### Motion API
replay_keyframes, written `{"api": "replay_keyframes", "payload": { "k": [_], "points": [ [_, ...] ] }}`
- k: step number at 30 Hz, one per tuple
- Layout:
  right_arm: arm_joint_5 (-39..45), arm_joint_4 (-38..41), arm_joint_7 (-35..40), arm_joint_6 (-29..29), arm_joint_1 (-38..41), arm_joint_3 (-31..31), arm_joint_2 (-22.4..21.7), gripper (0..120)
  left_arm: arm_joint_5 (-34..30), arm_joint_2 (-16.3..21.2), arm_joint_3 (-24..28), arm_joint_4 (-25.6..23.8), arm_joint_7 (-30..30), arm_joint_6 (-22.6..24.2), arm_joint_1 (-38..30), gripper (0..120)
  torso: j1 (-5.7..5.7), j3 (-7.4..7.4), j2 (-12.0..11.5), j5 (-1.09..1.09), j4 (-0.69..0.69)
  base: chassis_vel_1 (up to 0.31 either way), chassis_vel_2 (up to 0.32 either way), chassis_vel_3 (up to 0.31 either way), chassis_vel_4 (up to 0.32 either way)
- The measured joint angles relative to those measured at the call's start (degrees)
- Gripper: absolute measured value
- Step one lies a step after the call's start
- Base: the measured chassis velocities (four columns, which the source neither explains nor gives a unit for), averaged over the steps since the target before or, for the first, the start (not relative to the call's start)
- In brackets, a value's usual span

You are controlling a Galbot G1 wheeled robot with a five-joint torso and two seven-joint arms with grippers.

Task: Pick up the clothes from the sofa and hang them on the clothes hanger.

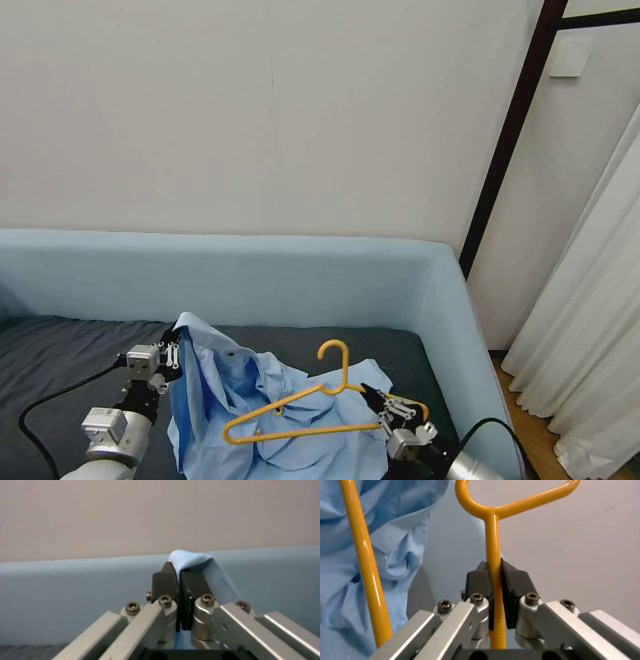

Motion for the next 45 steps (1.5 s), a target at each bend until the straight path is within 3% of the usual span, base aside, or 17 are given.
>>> {"api": "replay_keyframes", "payload": {
  "k": [5, 7, 12, 18, 22, 32, 37, 45],
  "points": [
    [1.05, -1.3, 4.95, -6.25, 4.71, -7.25, 1.8, 4, -0.02, -0.75, 0.11, -0.55, -0.3, 0.05, 0.23, 0, 0.0, 0.0, 0.0, 0.01, 0.01, 0.0, 0.0, 0.0, 0.0],
    [2.81, -2.34, 8.12, -12.17, 8.51, -12.64, 2.88, 4, -0.05, -0.93, 0.27, -0.95, -0.49, 0.2, 0.28, 0, 0.0, 0.0, 0.0, 0.0, 0.0, 0.0, 0.0, 0.0, 0.0],
    [5.79, -2.73, 9.92, -18.12, 11.09, -18.17, 3.51, 4, -0.19, -1.1, 0.47, -1.28, -0.65, 0.29, 0.13, 0, 0.0, 0.01, 0.0, 0.0, -0.02, 0.0, 0.0, 0.0, 0.0],
    [6.23, -3.51, 10.46, -21.22, 12.74, -20.85, 5.05, 4, -0.21, -1.46, 0.78, -1.79, -0.69, 0.44, 0.1, 0, 0.0, 0.01, 0.0, 0.0, -0.02, 0.0, 0.0, 0.0, 0.0],
    [11.27, -4.2, 12.17, -26.07, 15.92, -24.39, 7.55, 4, 0.05, -1.33, 1.16, -2.96, -0.71, 0.78, 1.04, 0, 0.0, 0.01, 0.0, 0.0, -0.01, 0.0, 0.0, 0.0, 0.0],
    [16.58, -5.03, 13.45, -29.25, 19.79, -25.64, 8.41, 4, 0.69, -1.35, 0.6, -6.77, -0.81, 0.82, 3.74, 0, 0.0, 0.0, 0.0, 0.0, -0.01, 0.0, 0.0, 0.0, 0.0],
    [23.27, -2.93, 15.3, -32.8, 22.33, -26.79, 8.45, 4, 5.26, -2.61, 0.7, -8.77, -0.72, -0.16, 5.6, 0, 0.0, 0.0, 0.0, 0.01, -0.01, 0.0, 0.0, 0.0, 0.0],
    [22.93, -2.68, 15.41, -32.55, 24.41, -26.18, 7.16, 4, 6.33, -2.97, 0.45, -9.14, -1.44, -0.64, 5.89, 0, 0.0, 0.01, 0.0, 0.01, -0.03, 0.0, 0.0, 0.0, 0.0]
  ]
}}
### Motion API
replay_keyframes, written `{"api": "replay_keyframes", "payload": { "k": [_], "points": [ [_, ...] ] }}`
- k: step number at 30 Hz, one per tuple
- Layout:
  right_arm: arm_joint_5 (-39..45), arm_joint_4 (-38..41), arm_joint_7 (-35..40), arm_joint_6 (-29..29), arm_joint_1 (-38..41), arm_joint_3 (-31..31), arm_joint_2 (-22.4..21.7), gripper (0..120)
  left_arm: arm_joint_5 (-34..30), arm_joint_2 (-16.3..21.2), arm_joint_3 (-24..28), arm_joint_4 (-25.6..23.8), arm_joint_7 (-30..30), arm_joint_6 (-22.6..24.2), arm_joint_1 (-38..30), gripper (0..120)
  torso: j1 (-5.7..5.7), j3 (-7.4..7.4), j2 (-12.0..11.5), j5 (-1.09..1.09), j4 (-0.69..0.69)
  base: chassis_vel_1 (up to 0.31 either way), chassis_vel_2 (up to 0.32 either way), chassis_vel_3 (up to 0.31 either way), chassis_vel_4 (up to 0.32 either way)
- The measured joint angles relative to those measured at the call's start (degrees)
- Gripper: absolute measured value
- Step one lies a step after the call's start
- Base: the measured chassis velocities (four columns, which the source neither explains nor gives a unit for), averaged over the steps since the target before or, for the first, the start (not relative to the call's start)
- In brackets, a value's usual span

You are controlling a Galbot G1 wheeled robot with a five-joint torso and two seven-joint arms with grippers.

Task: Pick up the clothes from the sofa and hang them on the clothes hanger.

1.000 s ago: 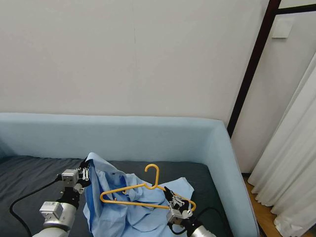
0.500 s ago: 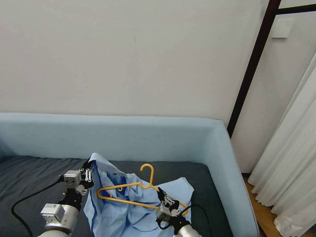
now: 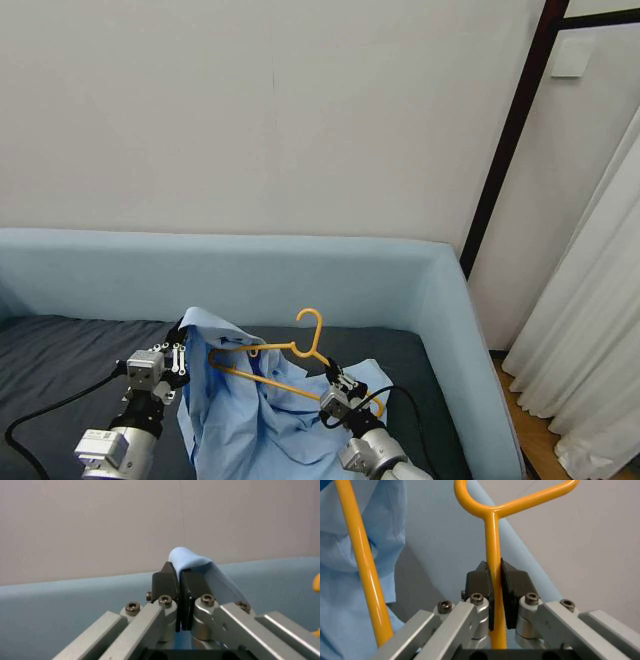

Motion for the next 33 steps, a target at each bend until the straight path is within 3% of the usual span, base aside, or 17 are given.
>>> {"api": "replay_keyframes", "payload": {
  "k": [7, 16, 24, 27, 33],
  "points": [
    [1.41, -1.27, 2.0, 0.93, 2.36, -1.22, 3.09, 4, 1.39, -2.5, 4.71, 0.09, 0.33, -0.95, -0.94, 0, 0.0, 0.0, 0.0, 0.0, 0.02, 0.0, 0.0, 0.0, 0.0],
    [15.67, -0.81, 6.42, -3.65, 8.22, -4.86, 6.89, 4, 4.48, -3.71, 9.44, 3.66, 0.93, -3.07, -1.28, 0, 0.0, 0.0, 0.0, -0.01, 0.02, 0.0, 0.0, 0.0, 0.0],
    [22.44, 0.03, 8.97, -4.3, 12.49, -4.32, 8.81, 4, 6.2, -4.02, 11.22, 6.79, 1.27, -4.61, -2.37, 0, 0.0, 0.0, 0.0, -0.01, 0.02, 0.0, 0.0, 0.0, 0.0],
    [21.76, -0.07, 8.75, -3.97, 13.21, -3.49, 9.32, 4, 6.41, -4.0, 11.29, 7.22, 1.29, -5.01, -2.65, 0, 0.0, 0.0, 0.0, -0.01, 0.02, 0.0, 0.0, 0.0, 0.0],
    [11.38, -3.0, 5.32, -0.56, 13.26, -2.78, 9.28, 4, 4.03, -3.87, 10.43, 5.37, 1.59, -6.37, -4.85, 0, 0.0, 0.0, 0.0, 0.0, 0.0, 0.0, 0.0, 0.0, 0.0]
  ]
}}
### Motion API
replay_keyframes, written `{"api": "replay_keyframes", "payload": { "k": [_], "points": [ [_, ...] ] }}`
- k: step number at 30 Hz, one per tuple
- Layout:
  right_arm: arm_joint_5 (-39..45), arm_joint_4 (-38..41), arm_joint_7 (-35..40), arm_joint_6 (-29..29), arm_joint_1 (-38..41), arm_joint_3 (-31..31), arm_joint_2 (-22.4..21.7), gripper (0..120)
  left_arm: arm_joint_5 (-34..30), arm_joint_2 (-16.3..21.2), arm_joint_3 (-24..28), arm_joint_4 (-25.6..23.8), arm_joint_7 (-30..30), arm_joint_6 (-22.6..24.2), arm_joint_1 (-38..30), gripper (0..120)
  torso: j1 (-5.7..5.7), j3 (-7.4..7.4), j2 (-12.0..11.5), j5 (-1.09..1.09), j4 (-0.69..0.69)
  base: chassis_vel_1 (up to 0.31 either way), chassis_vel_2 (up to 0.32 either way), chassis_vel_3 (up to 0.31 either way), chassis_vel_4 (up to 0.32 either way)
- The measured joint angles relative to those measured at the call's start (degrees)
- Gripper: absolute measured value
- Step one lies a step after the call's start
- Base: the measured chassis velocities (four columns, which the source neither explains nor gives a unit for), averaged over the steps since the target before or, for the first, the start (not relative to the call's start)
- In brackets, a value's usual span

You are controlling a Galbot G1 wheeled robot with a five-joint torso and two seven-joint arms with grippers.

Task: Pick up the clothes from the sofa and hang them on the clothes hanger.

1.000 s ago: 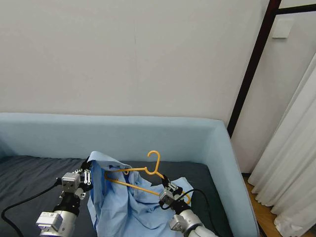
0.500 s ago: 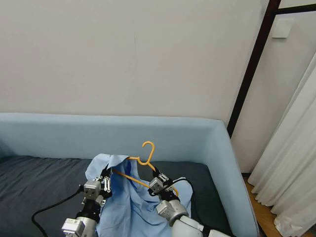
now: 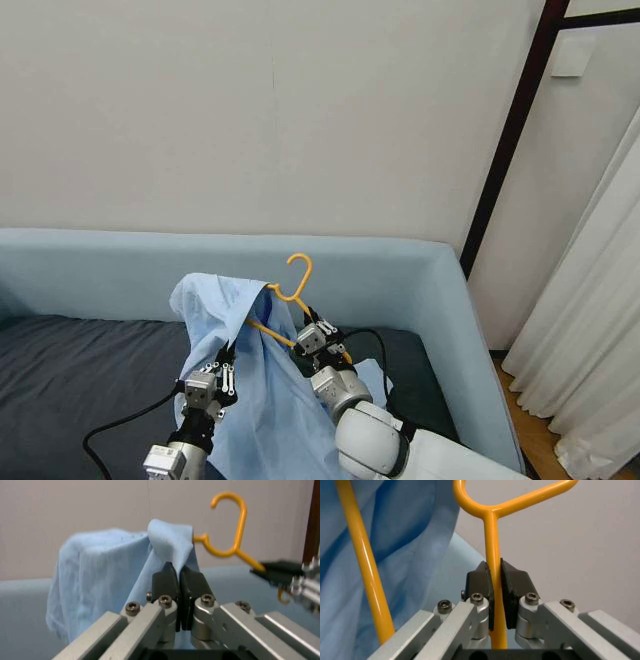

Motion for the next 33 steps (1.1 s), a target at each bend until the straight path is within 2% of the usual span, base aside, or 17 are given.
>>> {"api": "replay_keyframes", "payload": {
  "k": [5, 13, 16, 22, 27, 32, 33],
  "points": [
    [-6.86, -3.06, -1.13, 2.25, -0.96, -0.86, 0.41, 4, -0.51, -0.2, 0.24, -1.1, 1.59, 0.29, -0.96, 0, 0.0, 0.0, 0.0, 0.0, 0.01, 0.0, 0.0, 0.0, 0.0],
    [-15.15, -5.73, -3.82, 7.45, -1.24, -0.18, 1.36, 4, 1.03, -1.45, 2.1, 0.91, 4.57, -0.82, -0.92, 0, 0.0, 0.0, 0.0, -0.01, 0.01, 0.0, 0.0, 0.0, 0.0],
    [-15.61, -5.59, -4.42, 8.55, -1.36, 0.34, 1.48, 4, 1.99, -1.88, 2.54, 2.03, 5.16, -1.39, -0.64, 0, 0.0, 0.0, 0.0, -0.01, 0.01, 0.0, 0.0, 0.0, 0.0],
    [-10.01, -2.16, -4.2, 9.83, -2.06, 1.47, 1.16, 4, 2.94, -2.52, 1.99, 5.01, 4.28, -3.6, -0.33, 0, 0.0, -0.01, 0.0, -0.01, 0.02, 0.0, 0.0, 0.0, 0.0],
    [-9.9, -1.8, -4.14, 11.42, -2.52, 2.69, 0.46, 4, 2.52, -2.54, 1.23, 5.46, 3.86, -5.23, -0.1, 0, 0.0, 0.0, 0.0, -0.01, 0.01, 0.0, 0.0, 0.0, 0.0],
    [-11.52, -2.24, -3.79, 12.25, -2.73, 5.34, 0.52, 4, 2.21, -2.48, 0.93, 6.09, 4.43, -9.5, 0.06, 0, 0.0, -0.01, 0.0, -0.01, 0.01, 0.0, 0.0, 0.0, 0.0],
    [-11.94, -2.65, -3.83, 12.68, -2.72, 5.76, 0.39, 4, 2.23, -2.35, 0.52, 6.2, 5.07, -10.99, 0.27, 4, 0.0, 0.0, 0.0, -0.01, 0.01, 0.0, 0.0, 0.0, 0.0]
  ]
}}
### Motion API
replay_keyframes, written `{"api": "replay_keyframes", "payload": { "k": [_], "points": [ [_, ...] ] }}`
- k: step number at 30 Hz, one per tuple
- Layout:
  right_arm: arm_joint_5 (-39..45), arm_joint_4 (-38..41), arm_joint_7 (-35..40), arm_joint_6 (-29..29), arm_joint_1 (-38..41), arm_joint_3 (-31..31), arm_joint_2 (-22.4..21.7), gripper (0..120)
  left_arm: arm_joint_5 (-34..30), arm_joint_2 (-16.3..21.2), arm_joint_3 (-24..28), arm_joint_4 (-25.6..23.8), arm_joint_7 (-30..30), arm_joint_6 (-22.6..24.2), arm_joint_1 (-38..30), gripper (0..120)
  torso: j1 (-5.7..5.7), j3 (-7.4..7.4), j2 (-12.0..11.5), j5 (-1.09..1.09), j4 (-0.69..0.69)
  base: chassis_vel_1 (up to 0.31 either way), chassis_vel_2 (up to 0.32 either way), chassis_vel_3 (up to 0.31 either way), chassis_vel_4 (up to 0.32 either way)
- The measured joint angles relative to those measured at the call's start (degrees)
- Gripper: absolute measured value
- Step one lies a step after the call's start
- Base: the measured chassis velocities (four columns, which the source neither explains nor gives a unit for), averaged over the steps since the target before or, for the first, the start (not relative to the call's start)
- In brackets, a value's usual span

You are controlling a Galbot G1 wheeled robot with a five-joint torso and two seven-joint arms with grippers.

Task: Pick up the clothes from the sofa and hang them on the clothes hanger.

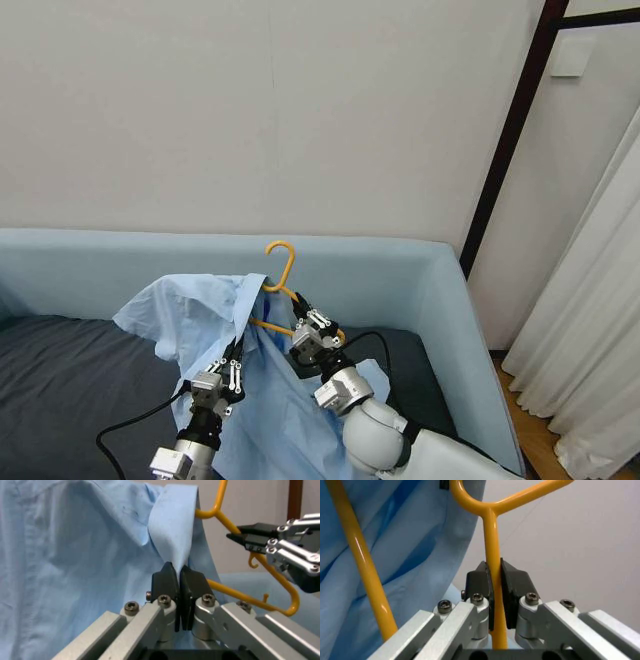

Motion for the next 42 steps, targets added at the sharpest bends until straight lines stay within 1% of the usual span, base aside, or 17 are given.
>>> {"api": "replay_keyframes", "payload": {
  "k": [3, 4, 8, 12, 16, 18, 23, 25, 26, 27, 28, 30, 32, 33, 36, 37, 42],
  "points": [
    [-0.7, -1.27, -0.25, 1.48, -0.03, 0.98, -0.58, 4, 0.54, 1.17, -2.01, 0.37, 0.84, -4.41, 1.77, 17, 0.0, 0.0, 0.0, 0.0, 0.0, 0.0, 0.0, 0.0, 0.0],
    [-0.7, -1.27, -0.25, 1.48, -0.03, 0.98, -0.58, 4, 0.54, 1.17, -2.01, 0.37, 0.84, -4.41, 1.77, 17, 0.0, 0.0, 0.0, 0.0, 0.0, 0.0, 0.0, 0.0, 0.0],
    [-0.76, -1.93, -0.44, 2.24, -0.78, 2.61, -0.42, 4, 0.16, 4.16, -4.5, 1.55, -0.48, -9.28, 3.84, 33, 0.0, 0.0, 0.0, -0.01, 0.02, 0.0, 0.0, 0.0, 0.0],
    [-0.73, -1.89, -0.93, 2.88, -1.27, 3.77, -0.62, 4, -1.86, 6.52, -6.35, 2.02, 0.18, -12.2, 3.89, 49, 0.0, 0.0, 0.0, -0.02, -0.01, 0.0, 0.0, 0.0, 0.0],
    [-0.93, -2.33, -1.24, 3.56, -1.52, 4.01, -0.8, 4, -9.01, 9.59, -9.94, 1.57, 2.7, -12.53, 3.3, 60, 0.0, 0.0, 0.0, -0.02, 0.0, 0.0, 0.0, 0.0, 0.0],
    [-1.87, -2.82, -1.51, 4.37, -1.82, 4.36, -0.8, 4, -15.14, 12.88, -13.68, 1.94, 6.58, -12.22, 2.22, 72, 0.0, 0.0, 0.0, 0.0, 0.0, 0.0, 0.0, 0.0, 0.0],
    [-3.6, -3.44, -1.9, 5.71, -2.15, 4.83, -0.62, 4, -20.48, 16.2, -16.38, 3.48, 10.95, -12.0, 0.92, 82, 0.0, 0.0, 0.0, -0.02, 0.0, 0.0, 0.0, 0.0, 0.0],
    [-5.91, -4.2, -2.31, 7.09, -2.47, 5.39, -0.2, 4, -25.88, 19.27, -18.19, 4.69, 15.95, -11.23, -0.31, 93, 0.0, 0.0, 0.0, -0.01, 0.0, 0.0, 0.0, 0.0, 0.0],
    [-8.15, -4.71, -2.67, 8.23, -2.64, 5.82, 0.13, 4, -31.32, 21.91, -18.93, 5.07, 21.01, -10.12, -1.08, 98, 0.0, 0.0, 0.0, -0.02, 0.0, 0.0, 0.0, 0.0, 0.0],
    [-9.64, -4.96, -2.91, 8.81, -2.67, 5.95, 0.27, 4, -34.8, 23.85, -19.21, 5.28, 24.54, -9.42, -1.55, 99, 0.0, 0.0, 0.0, -0.02, 0.01, 0.0, 0.0, 0.0, 0.0],
    [-9.64, -4.96, -2.91, 8.81, -2.67, 5.95, 0.27, 4, -34.8, 23.85, -19.21, 5.28, 24.54, -9.42, -1.55, 99, 0.0, 0.0, 0.0, -0.02, 0.01, 0.0, 0.0, 0.0, 0.0],
    [-12.6, -5.52, -3.35, 10.04, -2.67, 6.08, 0.52, 4, -39.0, 28.3, -19.37, 6.2, 30.67, -8.13, -2.83, 100, 0.0, 0.0, 0.0, -0.02, 0.0, 0.0, 0.0, 0.0, 0.0],
    [-14.56, -6.08, -3.63, 11.06, -2.64, 6.11, 0.79, 4, -40.51, 31.66, -19.15, 7.17, 33.9, -6.93, -3.82, 100, 0.0, 0.0, 0.0, -0.02, -0.01, 0.0, 0.0, 0.0, 0.0],
    [-14.56, -6.08, -3.63, 11.06, -2.64, 6.11, 0.79, 4, -40.51, 31.66, -19.15, 7.17, 33.9, -6.93, -3.82, 100, 0.0, 0.0, 0.0, -0.02, -0.01, 0.0, 0.0, 0.0, 0.0],
    [-18.27, -7.67, -3.93, 13.14, -2.32, 5.81, 2.26, 4, -42.97, 39.48, -17.35, 9.8, 39.03, -3.17, -6.46, 100, 0.0, 0.01, 0.0, 0.02, 0.03, 0.0, 0.0, 0.0, 0.0],
    [-19.16, -7.91, -3.96, 13.56, -2.38, 5.92, 2.46, 4, -43.28, 40.95, -16.25, 10.76, 40.28, -1.78, -7.9, 100, 0.0, 0.01, 0.0, 0.0, 0.03, 0.0, 0.0, 0.0, 0.0],
    [-21.19, -8.54, -4.06, 14.55, -2.58, 6.23, 2.72, 4, -43.71, 44.87, -13.3, 13.99, 43.69, 2.04, -12.24, 100, 0.0, 0.01, 0.0, -0.01, -0.03, 0.0, 0.0, 0.0, 0.0]
  ]
}}
